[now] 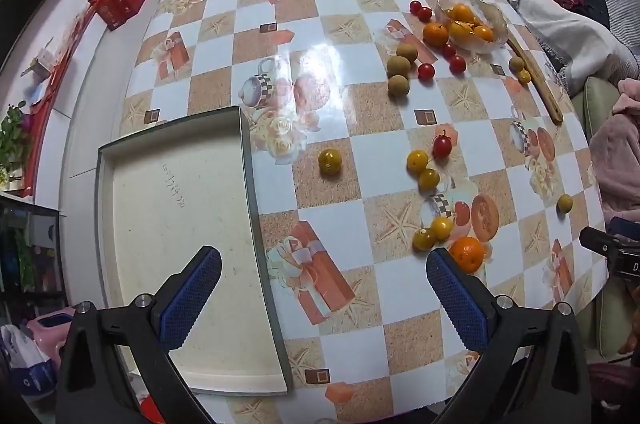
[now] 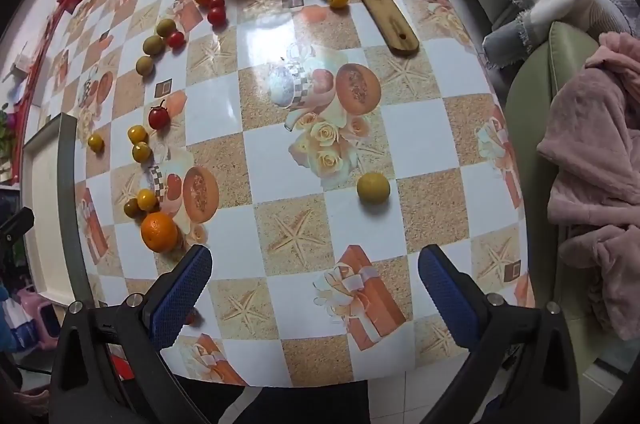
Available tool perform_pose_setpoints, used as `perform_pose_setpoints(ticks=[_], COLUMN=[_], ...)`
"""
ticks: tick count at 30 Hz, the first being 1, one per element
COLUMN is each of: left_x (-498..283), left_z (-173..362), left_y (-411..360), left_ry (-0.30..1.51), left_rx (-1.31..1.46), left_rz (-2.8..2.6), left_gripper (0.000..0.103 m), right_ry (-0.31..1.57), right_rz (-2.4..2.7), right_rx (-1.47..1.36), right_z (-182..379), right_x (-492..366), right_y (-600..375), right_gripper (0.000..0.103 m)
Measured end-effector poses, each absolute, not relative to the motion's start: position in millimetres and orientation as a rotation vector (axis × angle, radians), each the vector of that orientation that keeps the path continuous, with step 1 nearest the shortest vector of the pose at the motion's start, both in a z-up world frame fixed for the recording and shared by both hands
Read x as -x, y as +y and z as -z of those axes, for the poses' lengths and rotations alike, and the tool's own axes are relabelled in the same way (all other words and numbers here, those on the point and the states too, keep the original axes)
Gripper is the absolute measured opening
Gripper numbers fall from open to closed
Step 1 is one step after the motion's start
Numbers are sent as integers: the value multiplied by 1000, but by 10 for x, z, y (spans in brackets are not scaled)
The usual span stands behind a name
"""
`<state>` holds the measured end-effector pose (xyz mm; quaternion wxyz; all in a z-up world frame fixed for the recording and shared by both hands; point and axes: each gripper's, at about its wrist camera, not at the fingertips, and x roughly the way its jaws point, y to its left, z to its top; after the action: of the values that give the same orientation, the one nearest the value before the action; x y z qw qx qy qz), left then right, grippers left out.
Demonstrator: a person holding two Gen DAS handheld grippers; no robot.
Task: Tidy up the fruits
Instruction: 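Move both tools toward the yellow and red cherry tomatoes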
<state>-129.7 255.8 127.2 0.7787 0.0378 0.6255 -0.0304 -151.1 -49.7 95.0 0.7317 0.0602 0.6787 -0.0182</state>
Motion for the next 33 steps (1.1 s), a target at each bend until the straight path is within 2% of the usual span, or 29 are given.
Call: perform_pose_setpoints(ticks=[21, 33], left_x=[1351, 1126], left_z=[-1235, -1049], left_y=[2493, 2493], left_ry=[1360, 1363], left_rx=[-107, -144], left_rz=[71, 57], left_gripper=[103, 103], right_ry=[1477, 1530], right_rz=[-42, -42], right_rx=[-185, -121], right_z=[-963, -817], right_x=[1583, 1445], right_y=[-404, -280], right_gripper=[103, 103])
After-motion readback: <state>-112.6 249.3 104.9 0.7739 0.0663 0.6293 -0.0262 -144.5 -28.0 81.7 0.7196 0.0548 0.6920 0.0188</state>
